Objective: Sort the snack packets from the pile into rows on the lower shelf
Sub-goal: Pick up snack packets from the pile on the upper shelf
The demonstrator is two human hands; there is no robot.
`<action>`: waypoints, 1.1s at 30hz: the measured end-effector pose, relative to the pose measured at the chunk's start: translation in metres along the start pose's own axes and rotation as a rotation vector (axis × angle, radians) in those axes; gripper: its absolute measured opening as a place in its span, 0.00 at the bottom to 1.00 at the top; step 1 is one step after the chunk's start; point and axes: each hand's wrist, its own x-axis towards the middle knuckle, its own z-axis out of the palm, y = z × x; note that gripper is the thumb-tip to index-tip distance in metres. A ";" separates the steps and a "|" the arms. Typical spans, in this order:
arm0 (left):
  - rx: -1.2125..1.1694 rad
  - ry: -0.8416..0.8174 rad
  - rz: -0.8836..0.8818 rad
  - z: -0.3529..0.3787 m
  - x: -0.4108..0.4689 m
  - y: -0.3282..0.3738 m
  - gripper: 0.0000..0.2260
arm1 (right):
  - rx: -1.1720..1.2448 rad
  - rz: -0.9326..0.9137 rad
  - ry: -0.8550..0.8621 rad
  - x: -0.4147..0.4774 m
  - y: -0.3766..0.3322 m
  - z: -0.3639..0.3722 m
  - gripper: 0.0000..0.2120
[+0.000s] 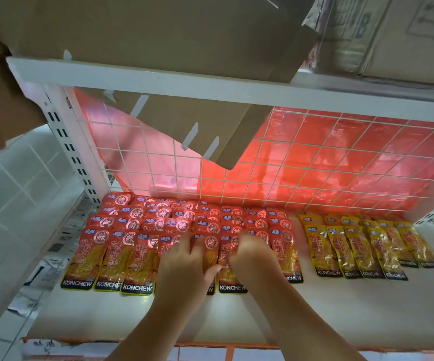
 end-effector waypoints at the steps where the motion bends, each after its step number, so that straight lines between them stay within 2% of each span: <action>1: -0.004 0.006 0.003 0.000 0.000 0.000 0.32 | -0.005 -0.003 0.001 0.000 0.000 -0.001 0.16; 5: -0.012 0.011 -0.009 0.000 -0.001 -0.001 0.32 | 0.024 -0.036 0.023 -0.003 0.002 -0.003 0.14; 11: -0.031 0.032 -0.031 -0.007 0.002 0.002 0.28 | 0.034 -0.203 0.214 -0.011 0.014 -0.008 0.13; 14: -0.110 0.051 -0.045 -0.019 0.010 0.007 0.25 | 0.063 -0.270 0.249 -0.013 0.019 -0.021 0.13; 17: -0.232 0.075 0.061 -0.042 0.024 0.014 0.22 | 0.127 -0.348 0.212 -0.017 0.023 -0.045 0.11; 20: -0.293 0.116 0.201 -0.077 0.045 0.032 0.20 | 0.262 -0.413 0.259 -0.027 0.031 -0.082 0.08; 25: -0.409 0.214 0.314 -0.151 0.078 0.087 0.18 | 0.444 -0.560 0.454 -0.052 0.044 -0.166 0.10; 29: -0.467 0.245 0.436 -0.205 0.092 0.145 0.18 | 0.434 -0.666 0.630 -0.085 0.070 -0.230 0.09; 33: -0.574 0.296 0.575 -0.243 0.089 0.220 0.17 | 0.406 -0.690 0.778 -0.131 0.116 -0.289 0.08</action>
